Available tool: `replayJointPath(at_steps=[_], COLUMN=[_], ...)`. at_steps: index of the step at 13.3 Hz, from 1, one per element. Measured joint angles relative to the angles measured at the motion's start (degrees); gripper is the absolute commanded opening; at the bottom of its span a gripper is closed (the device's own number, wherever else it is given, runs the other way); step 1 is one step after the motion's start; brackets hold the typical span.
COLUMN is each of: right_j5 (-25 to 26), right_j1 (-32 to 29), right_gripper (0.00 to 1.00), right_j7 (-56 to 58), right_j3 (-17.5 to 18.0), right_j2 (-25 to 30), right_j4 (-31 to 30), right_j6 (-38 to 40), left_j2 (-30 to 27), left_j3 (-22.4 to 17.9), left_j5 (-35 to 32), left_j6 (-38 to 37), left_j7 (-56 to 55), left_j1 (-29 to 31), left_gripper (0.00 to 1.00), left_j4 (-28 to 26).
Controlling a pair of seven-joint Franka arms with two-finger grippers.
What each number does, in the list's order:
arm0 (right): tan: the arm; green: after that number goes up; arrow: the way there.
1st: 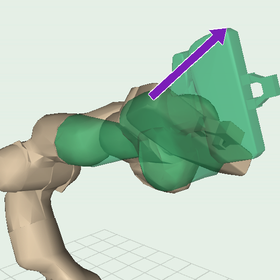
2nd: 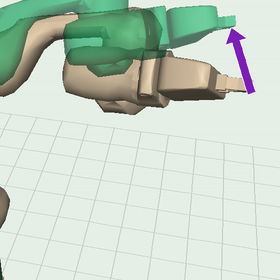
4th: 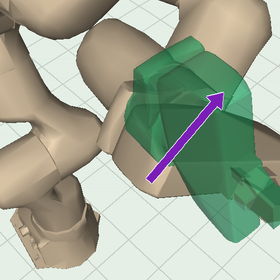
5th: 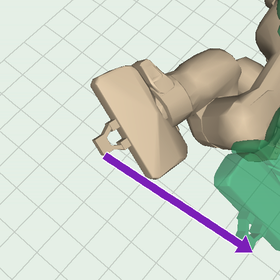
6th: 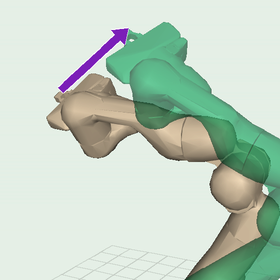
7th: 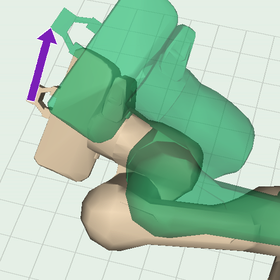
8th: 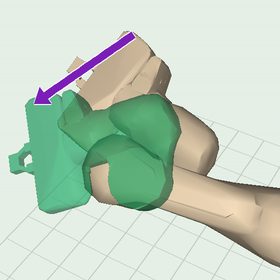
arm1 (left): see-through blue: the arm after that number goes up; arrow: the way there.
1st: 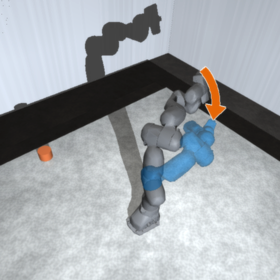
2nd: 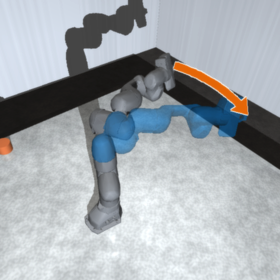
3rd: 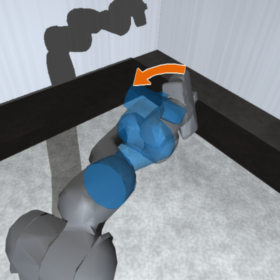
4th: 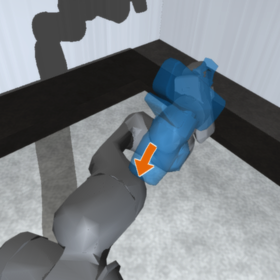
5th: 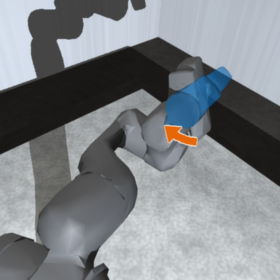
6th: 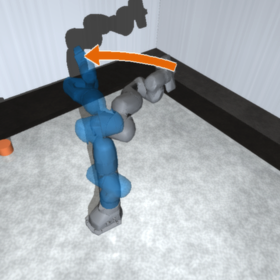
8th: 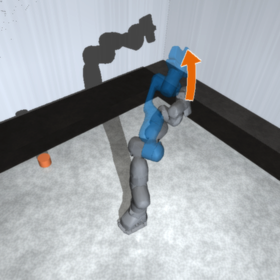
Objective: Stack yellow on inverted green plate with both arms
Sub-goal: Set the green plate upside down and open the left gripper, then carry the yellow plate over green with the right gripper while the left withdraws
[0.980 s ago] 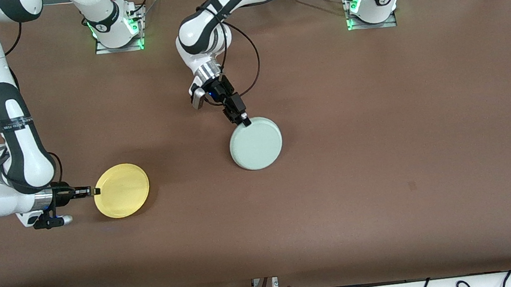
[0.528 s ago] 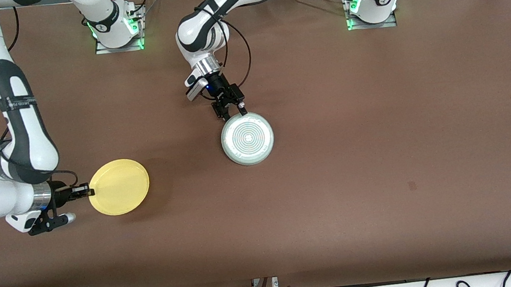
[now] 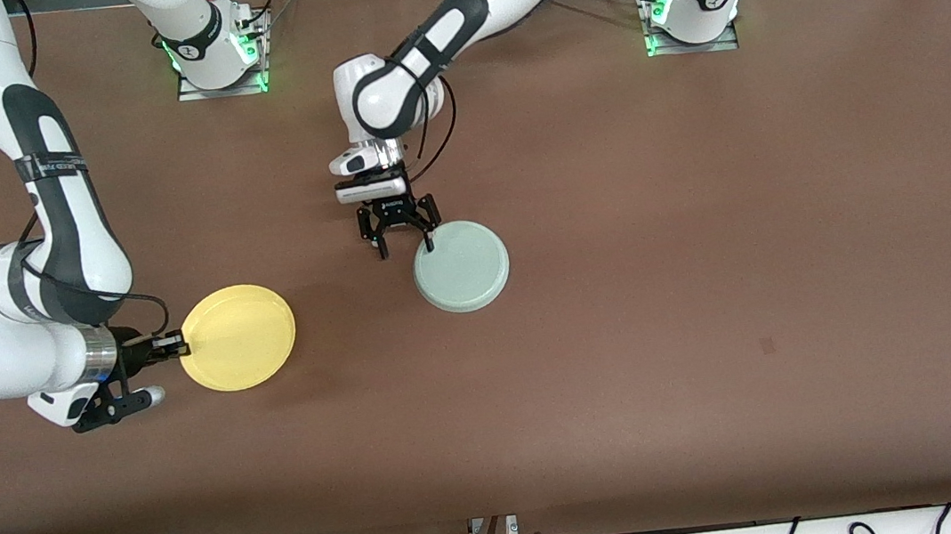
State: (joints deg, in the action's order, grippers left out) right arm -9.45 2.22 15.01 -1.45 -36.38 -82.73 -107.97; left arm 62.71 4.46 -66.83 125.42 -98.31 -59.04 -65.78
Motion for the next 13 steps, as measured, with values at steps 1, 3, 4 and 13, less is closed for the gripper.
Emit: replayJointPath(at_steps=[1,3,4,13], right_j5=[0.0,-0.01,-0.01,-0.8], right_j1=[1.03,3.21,3.93,4.63], right_gripper=[0.0,0.0,0.0,0.0], right_j7=[-2.24,-6.94,-8.8,-20.67], right_j3=[0.03,0.38,0.76,6.35], right_j2=[0.09,0.22,0.23,0.23], right_j4=[0.0,0.0,0.0,-1.44], right_j6=[0.81,1.84,2.01,2.34], left_j2=[-0.18,-1.07,-1.75,-11.93], left_j3=[0.02,0.07,0.07,0.2], left_j5=[2.92,11.77,16.48,47.21], left_j6=[1.44,4.1,4.67,-1.13], left_j7=[-0.34,0.01,1.96,47.28], left_j1=[1.35,3.91,5.22,20.89], left_gripper=[1.0,1.0,1.0,1.0], left_j4=[0.51,1.44,1.85,2.76])
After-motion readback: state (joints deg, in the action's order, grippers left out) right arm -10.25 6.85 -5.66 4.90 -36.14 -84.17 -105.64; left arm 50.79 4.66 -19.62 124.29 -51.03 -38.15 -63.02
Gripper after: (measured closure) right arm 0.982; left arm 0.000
